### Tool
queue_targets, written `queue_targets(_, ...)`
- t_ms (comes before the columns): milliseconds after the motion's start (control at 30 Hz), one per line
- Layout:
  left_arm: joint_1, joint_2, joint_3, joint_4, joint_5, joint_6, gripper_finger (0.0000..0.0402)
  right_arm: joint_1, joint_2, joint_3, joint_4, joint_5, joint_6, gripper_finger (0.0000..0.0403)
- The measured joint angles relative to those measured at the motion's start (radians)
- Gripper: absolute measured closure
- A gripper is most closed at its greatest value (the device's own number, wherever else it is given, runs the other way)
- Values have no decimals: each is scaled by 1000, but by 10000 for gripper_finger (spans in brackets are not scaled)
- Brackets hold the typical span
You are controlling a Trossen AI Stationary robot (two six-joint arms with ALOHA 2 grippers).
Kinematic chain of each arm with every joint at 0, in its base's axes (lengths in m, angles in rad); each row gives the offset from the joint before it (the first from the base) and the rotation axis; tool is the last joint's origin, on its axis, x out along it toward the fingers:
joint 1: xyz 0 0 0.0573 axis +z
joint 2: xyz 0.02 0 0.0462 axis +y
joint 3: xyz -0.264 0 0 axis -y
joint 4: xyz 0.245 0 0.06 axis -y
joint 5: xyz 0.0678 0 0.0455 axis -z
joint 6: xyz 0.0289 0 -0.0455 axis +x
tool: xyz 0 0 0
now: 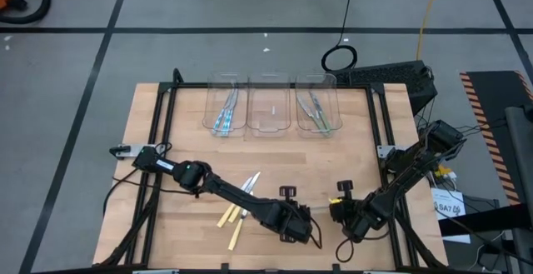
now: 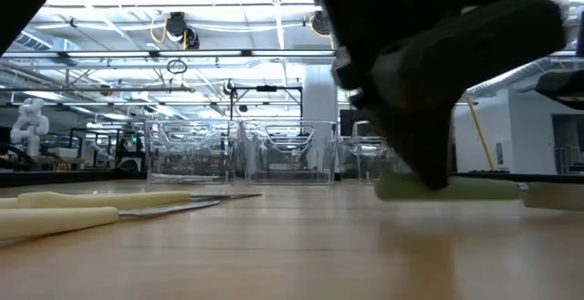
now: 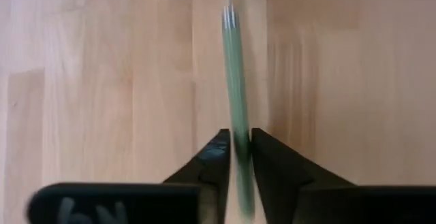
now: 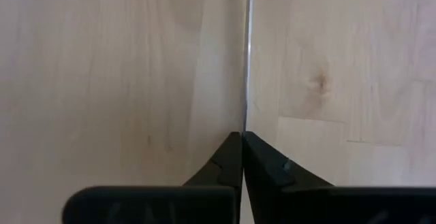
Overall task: Sort silverware by color (type)
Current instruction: Put the green knife into the right transparent bin
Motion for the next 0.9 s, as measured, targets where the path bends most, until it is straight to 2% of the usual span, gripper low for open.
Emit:
queue_targets(233,0,-1,0,0,-51,-22,244,-5,-1,0,1,-11,-14,401)
queue_targets(367,5,-1,2,20,-55,-60,213,-5,-1,0,1,-9,-18,402)
queue_targets(900,11,-3,2,-29,28,-136,204,-5,-1,0,9,-10,-15,402)
